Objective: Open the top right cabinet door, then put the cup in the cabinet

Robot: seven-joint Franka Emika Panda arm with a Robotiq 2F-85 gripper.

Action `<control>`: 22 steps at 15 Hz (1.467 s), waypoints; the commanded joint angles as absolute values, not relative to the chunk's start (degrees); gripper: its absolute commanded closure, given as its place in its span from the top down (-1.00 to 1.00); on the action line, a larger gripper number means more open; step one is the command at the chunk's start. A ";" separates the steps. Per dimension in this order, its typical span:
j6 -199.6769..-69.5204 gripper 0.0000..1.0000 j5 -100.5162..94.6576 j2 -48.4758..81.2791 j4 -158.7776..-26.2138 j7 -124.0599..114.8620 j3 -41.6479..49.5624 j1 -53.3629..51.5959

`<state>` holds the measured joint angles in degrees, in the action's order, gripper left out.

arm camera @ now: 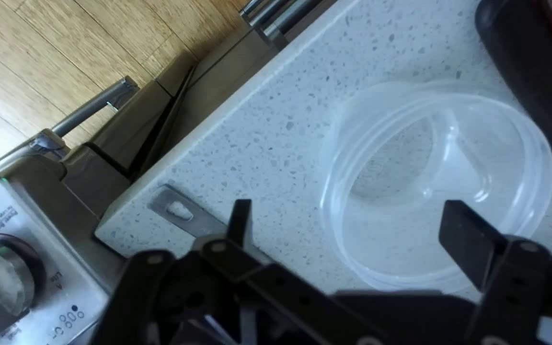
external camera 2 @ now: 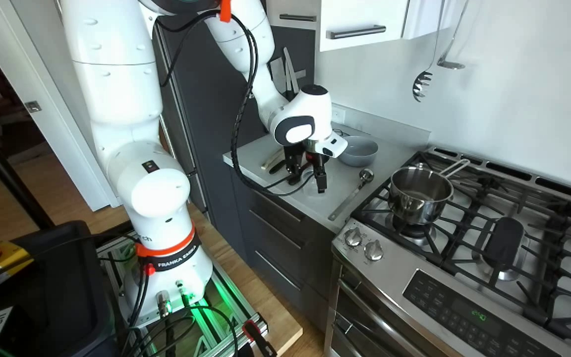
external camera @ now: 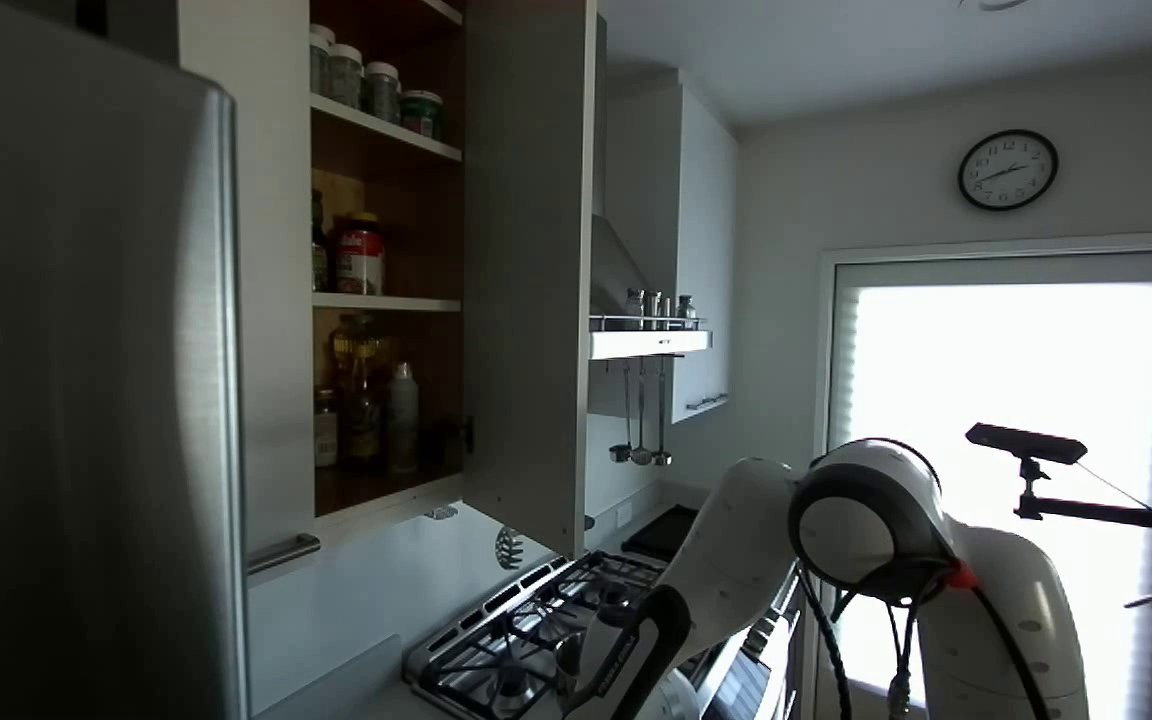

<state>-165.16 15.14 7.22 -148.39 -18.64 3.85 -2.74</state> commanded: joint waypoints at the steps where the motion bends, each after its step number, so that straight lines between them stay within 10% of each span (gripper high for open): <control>1: -165.16 0.47 13.45 8.95 -147.82 -24.28 3.85 -2.71; 11: -163.92 -1.00 14.03 10.58 -146.59 -31.23 4.20 -3.53; 22: -162.38 -0.96 -8.53 5.00 -148.43 -41.72 11.46 -7.48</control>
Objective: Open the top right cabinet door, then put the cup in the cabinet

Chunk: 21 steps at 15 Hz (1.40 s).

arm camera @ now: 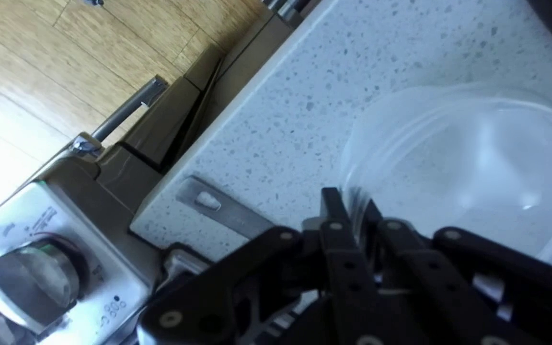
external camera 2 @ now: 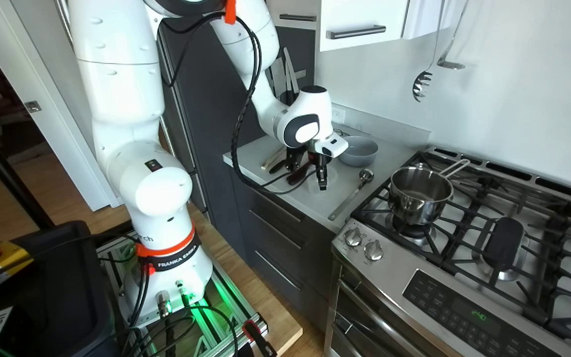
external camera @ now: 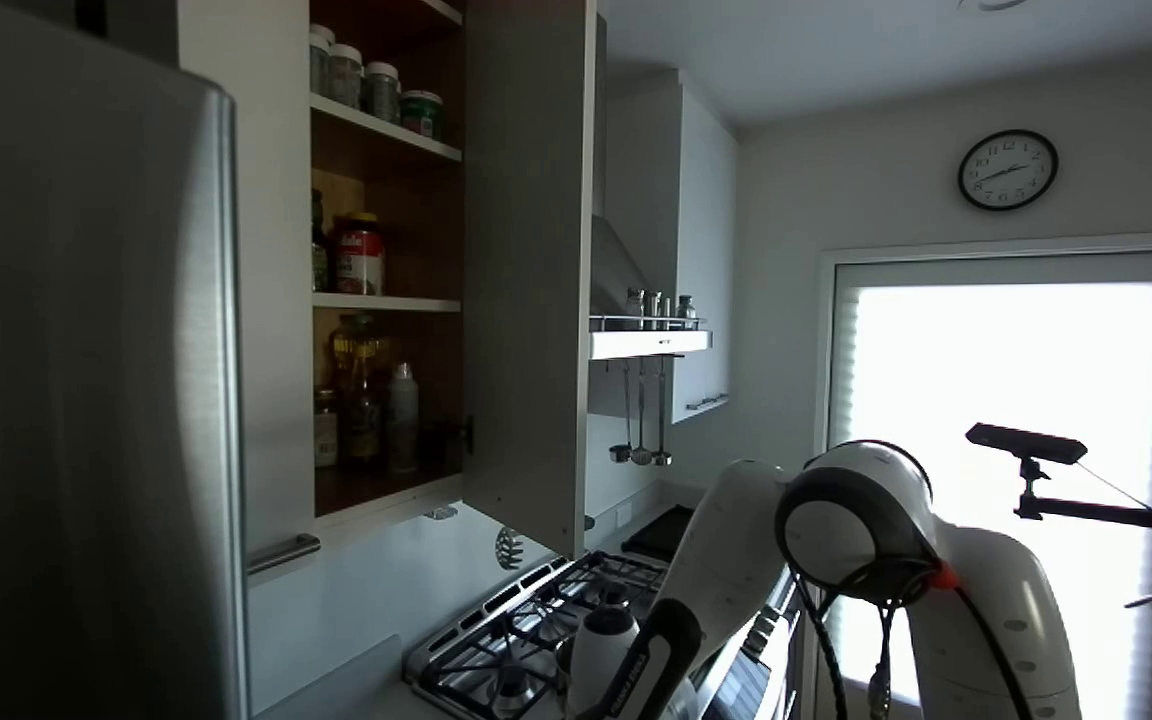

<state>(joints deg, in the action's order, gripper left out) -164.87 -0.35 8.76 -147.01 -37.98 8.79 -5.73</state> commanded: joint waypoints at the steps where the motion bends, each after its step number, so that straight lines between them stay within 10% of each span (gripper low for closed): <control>1: -161.68 -0.96 -10.74 4.16 -148.50 -41.87 11.29 -7.16; 21: -140.10 -0.96 -6.96 -8.71 -150.26 -29.07 -1.98 -2.20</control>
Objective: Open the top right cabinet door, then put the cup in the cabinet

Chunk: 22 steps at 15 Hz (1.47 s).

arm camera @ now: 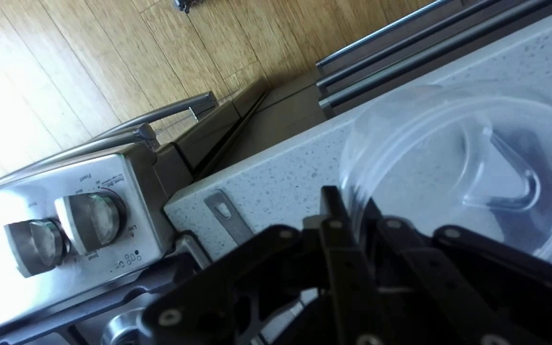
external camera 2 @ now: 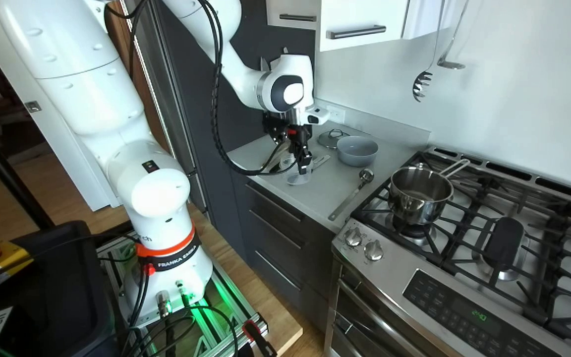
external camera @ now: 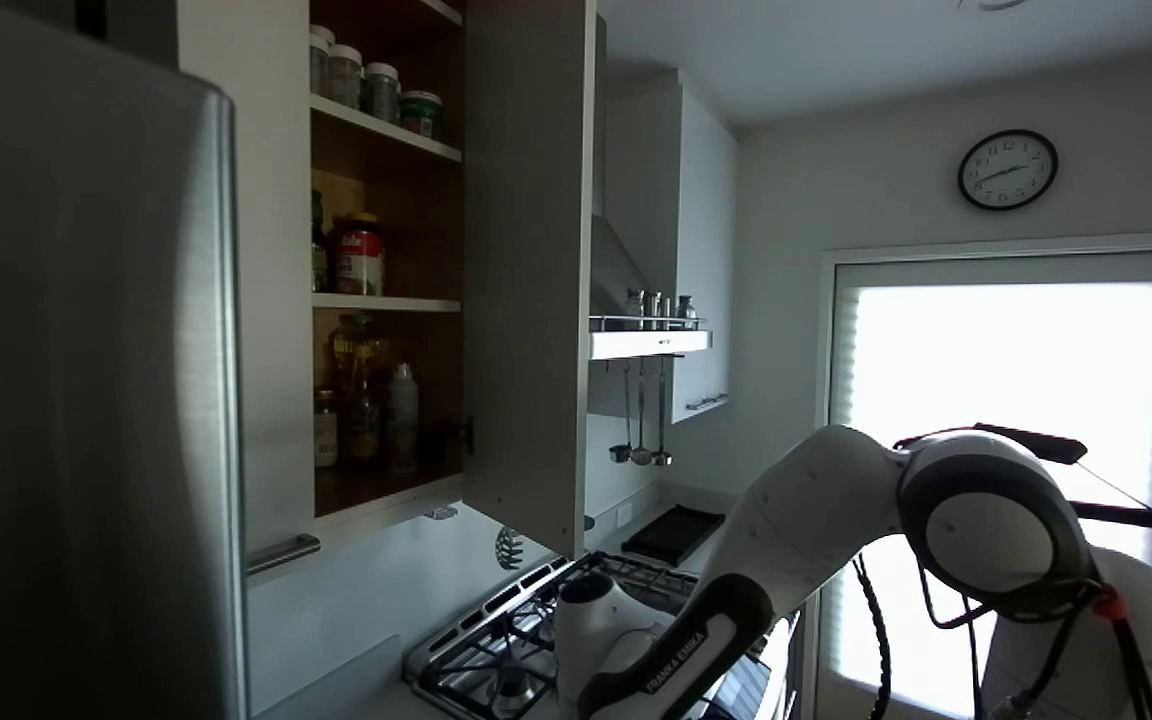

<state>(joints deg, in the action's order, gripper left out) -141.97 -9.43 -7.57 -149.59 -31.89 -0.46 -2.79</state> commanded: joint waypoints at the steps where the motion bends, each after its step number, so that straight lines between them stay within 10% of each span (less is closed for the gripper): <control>1: -139.68 -0.96 -5.49 -8.89 -150.15 -28.66 -2.32 -2.49; 22: -136.86 -0.82 0.72 -15.52 -149.14 -27.84 -7.11 -2.52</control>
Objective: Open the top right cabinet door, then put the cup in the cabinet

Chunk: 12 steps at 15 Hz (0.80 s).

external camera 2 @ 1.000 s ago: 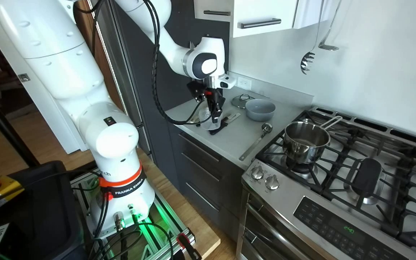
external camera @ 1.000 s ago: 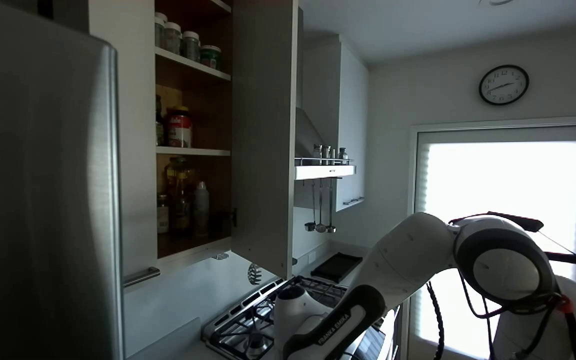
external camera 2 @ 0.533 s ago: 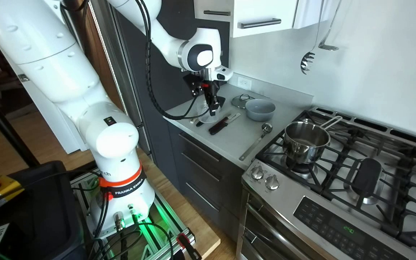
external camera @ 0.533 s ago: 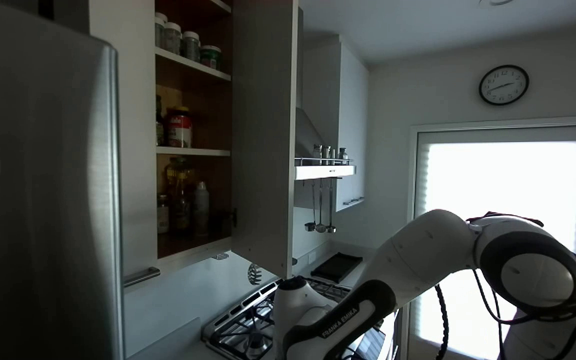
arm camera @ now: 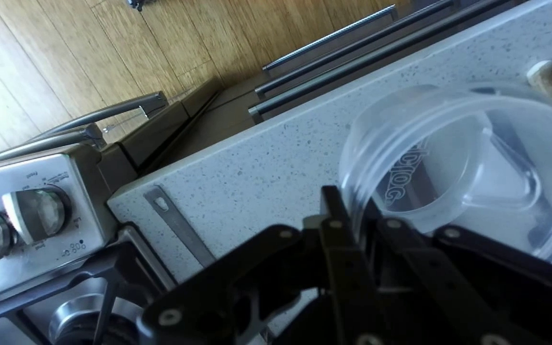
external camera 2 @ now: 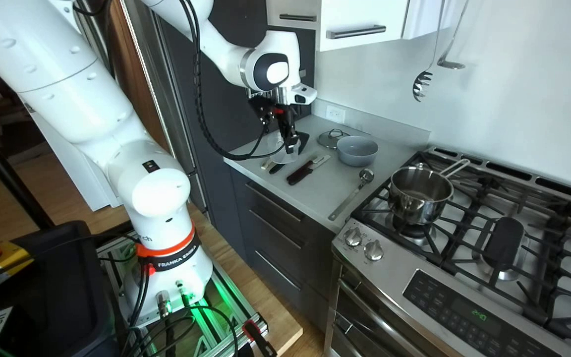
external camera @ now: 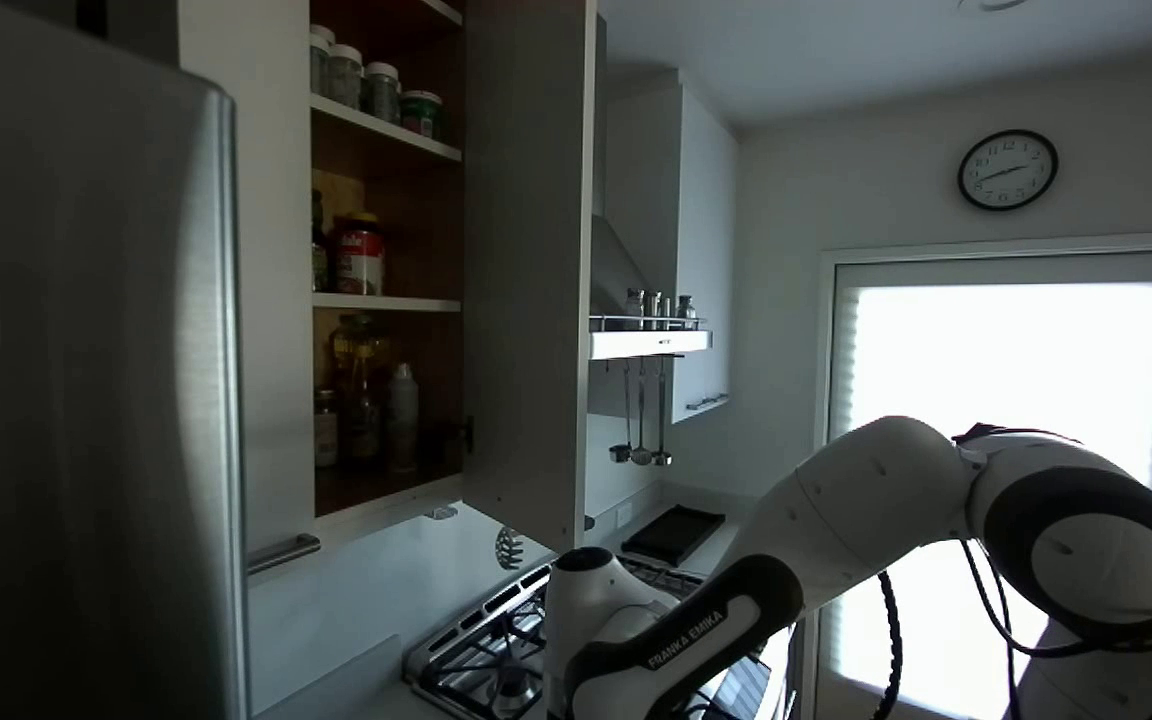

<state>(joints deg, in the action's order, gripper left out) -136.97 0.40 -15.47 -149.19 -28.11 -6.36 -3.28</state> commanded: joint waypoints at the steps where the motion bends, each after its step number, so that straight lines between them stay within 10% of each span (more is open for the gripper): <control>1: -136.86 -0.82 0.73 -15.52 -149.14 -27.84 -7.12 -2.52; 12: -128.40 -0.96 0.94 -24.53 -144.43 -31.04 -12.59 -4.21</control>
<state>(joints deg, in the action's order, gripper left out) -132.36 0.57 -21.27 -145.99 -28.67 -10.78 -3.84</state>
